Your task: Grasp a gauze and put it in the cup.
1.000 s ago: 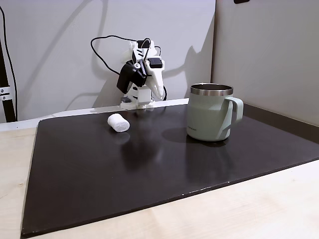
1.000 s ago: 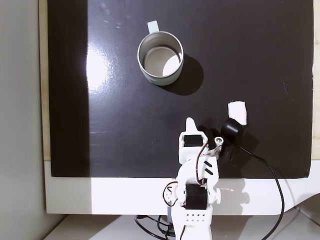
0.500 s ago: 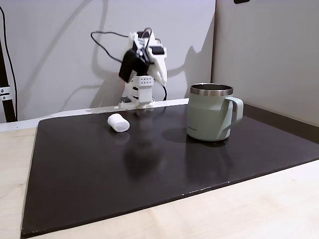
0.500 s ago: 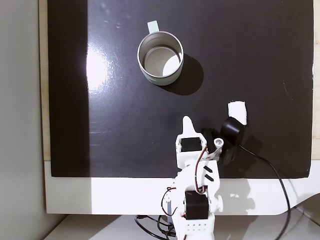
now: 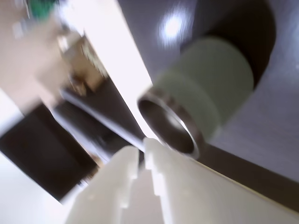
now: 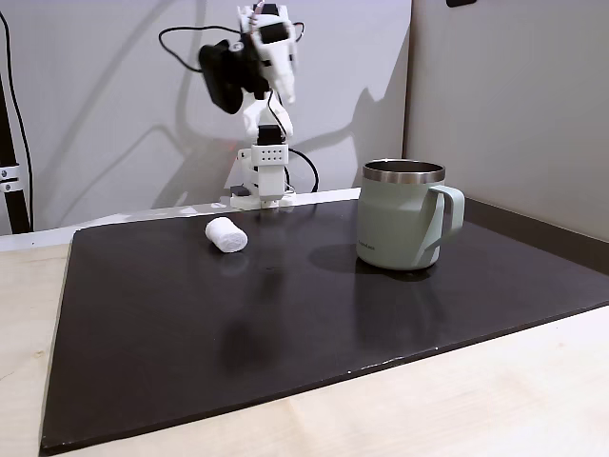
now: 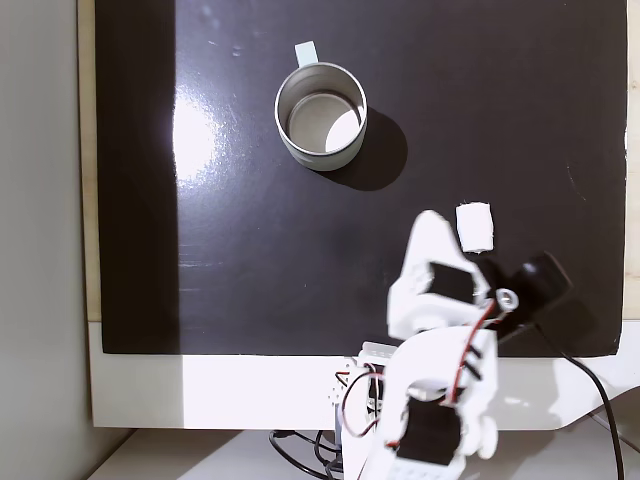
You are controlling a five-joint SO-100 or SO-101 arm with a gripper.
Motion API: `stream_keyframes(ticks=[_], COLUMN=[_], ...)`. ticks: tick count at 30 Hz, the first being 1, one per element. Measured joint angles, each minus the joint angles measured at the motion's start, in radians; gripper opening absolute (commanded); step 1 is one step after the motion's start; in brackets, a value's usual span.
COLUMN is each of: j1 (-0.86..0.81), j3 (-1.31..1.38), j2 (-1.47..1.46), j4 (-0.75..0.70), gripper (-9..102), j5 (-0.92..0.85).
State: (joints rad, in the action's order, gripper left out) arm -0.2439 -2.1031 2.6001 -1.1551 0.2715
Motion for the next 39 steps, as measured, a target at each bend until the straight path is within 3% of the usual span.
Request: stream_keyframes(ticks=[10,22,29,39], j1=[-0.158,-0.291,-0.295,-0.245], j3=[0.19,0.259,0.259,0.25], j2=[-0.316,-0.502,-0.614,-0.765], j4=[-0.101,-0.172,-0.183,-0.138], gripper=[2,25,40,48], j5=[0.236,0.44,0.446,0.311])
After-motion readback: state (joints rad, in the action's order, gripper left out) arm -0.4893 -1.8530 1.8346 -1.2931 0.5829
